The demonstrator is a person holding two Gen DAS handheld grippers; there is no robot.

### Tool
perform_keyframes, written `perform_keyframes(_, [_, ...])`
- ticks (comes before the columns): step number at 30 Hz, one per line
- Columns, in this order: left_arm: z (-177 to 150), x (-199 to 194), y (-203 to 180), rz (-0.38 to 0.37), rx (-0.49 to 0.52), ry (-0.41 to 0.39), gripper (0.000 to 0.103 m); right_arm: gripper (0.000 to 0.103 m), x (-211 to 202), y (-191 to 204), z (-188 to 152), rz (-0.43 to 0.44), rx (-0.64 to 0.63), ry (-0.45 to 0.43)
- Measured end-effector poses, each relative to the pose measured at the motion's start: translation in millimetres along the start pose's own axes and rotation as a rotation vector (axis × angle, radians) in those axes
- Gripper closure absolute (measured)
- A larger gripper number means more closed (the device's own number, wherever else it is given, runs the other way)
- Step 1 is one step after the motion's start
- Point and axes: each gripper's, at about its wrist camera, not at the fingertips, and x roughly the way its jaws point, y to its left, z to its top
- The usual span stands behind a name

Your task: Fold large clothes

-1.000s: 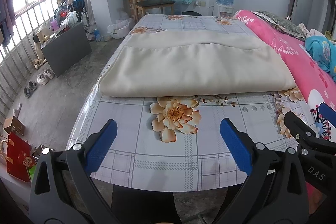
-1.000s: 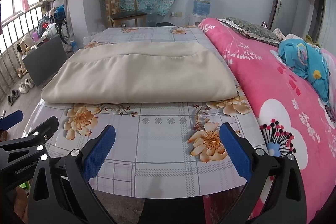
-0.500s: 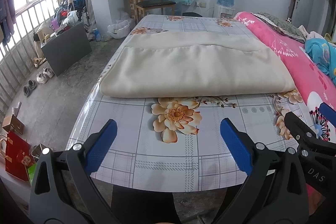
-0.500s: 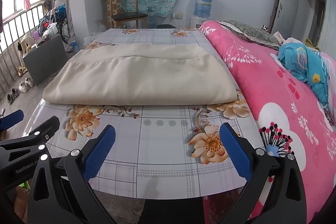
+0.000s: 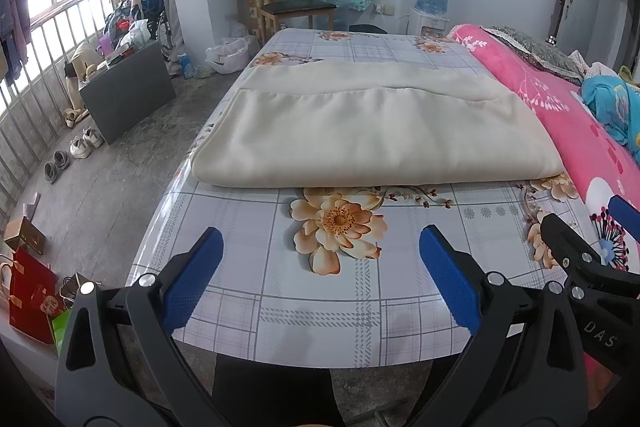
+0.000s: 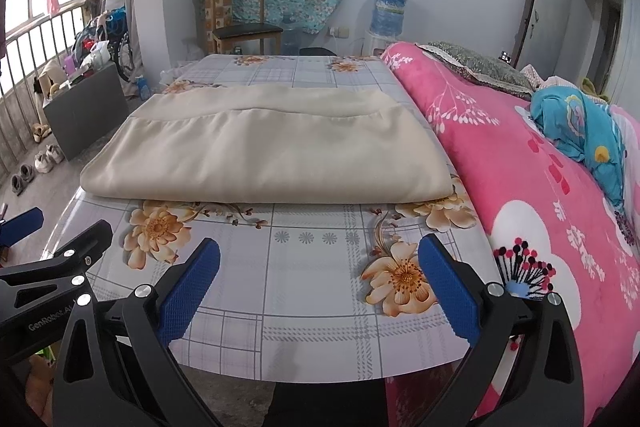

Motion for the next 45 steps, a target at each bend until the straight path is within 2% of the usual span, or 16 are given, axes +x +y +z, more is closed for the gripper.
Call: perform_keyframes(45, [2.5, -2.8, 2.5, 0.005, -0.005, -0.003, 0.008, 0.006, 0.6, 1.8, -0.5, 0.000, -0.002, 0.005])
